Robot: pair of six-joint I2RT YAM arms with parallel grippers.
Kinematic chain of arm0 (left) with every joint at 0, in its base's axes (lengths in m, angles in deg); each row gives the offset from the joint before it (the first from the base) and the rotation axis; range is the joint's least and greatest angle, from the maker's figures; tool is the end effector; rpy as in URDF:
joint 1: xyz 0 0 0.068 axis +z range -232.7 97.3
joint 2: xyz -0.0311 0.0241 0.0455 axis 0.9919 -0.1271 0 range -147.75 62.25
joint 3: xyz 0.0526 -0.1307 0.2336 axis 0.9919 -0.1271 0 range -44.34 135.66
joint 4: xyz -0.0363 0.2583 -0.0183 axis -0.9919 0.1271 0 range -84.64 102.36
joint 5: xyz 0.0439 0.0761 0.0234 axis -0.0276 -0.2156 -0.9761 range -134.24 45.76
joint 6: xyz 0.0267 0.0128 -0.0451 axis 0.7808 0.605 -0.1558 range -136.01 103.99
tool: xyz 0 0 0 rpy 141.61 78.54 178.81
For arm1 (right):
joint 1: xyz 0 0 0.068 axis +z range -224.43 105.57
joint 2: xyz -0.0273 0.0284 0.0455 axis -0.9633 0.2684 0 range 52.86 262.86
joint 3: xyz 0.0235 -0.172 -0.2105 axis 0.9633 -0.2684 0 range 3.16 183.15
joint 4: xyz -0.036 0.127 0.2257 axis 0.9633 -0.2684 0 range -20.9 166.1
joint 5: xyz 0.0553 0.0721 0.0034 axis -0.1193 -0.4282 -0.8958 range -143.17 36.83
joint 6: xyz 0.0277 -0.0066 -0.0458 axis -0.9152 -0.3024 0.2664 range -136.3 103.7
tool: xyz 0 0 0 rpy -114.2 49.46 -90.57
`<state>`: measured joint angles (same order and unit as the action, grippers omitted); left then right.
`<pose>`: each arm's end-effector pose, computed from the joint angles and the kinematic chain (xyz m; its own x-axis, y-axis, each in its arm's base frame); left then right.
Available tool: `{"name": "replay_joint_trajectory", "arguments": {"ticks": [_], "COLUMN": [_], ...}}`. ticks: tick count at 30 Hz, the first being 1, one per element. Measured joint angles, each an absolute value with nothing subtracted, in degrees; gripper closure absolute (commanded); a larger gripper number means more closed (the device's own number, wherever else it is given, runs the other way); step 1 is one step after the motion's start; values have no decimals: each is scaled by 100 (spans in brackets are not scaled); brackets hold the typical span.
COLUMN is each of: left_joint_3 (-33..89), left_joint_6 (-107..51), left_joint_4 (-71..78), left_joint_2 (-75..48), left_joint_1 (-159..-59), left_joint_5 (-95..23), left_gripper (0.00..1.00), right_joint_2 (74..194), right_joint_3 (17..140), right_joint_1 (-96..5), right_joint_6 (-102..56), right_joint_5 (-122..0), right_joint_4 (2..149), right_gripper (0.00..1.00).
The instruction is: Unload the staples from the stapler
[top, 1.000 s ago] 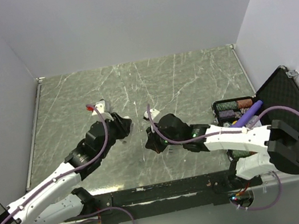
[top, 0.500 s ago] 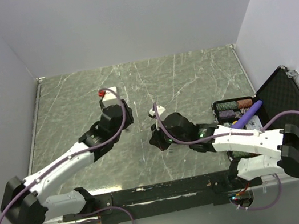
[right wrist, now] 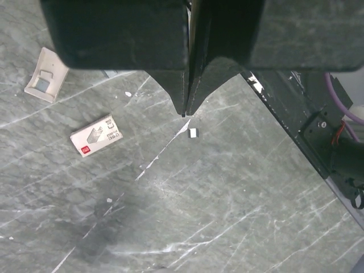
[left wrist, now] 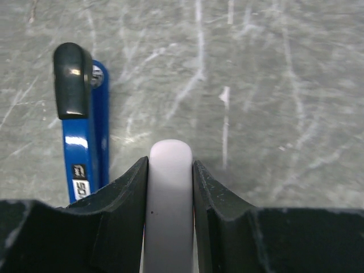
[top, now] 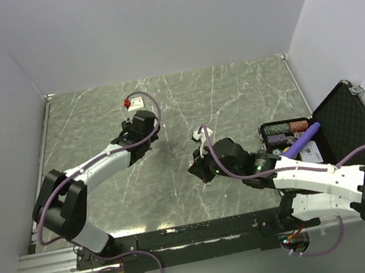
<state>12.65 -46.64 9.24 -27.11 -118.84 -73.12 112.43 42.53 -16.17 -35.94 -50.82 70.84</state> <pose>0.2854 -0.1871 0.2346 -0.5137 -0.1773 -0.8394 -0.0696 0.9838 -0.1651 0.1253 0.1998 0.2658 -0.4920 -0.1569 -0.8563 -0.7060 0.6475 0.2869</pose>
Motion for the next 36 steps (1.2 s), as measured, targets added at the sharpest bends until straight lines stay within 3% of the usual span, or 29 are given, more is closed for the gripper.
{"name": "replay_joint_trajectory", "arguments": {"ticks": [31,36], "left_joint_3": [2426,2439], "left_joint_6": [-4111,-4096], "left_joint_4": [552,561], "left_joint_2": [-4398,-4543], "left_joint_1": [-10782,-10658], "left_joint_5": [-6971,-6779], "left_gripper": [99,89], "right_joint_2": [11278,11352], "right_joint_3": [4205,4205], "right_joint_1": [-1617,-1617], "right_joint_6": [-3640,-3662], "right_joint_5": [-5222,-5231], "right_joint_4": [7075,7073], "right_gripper": [100,100]}}
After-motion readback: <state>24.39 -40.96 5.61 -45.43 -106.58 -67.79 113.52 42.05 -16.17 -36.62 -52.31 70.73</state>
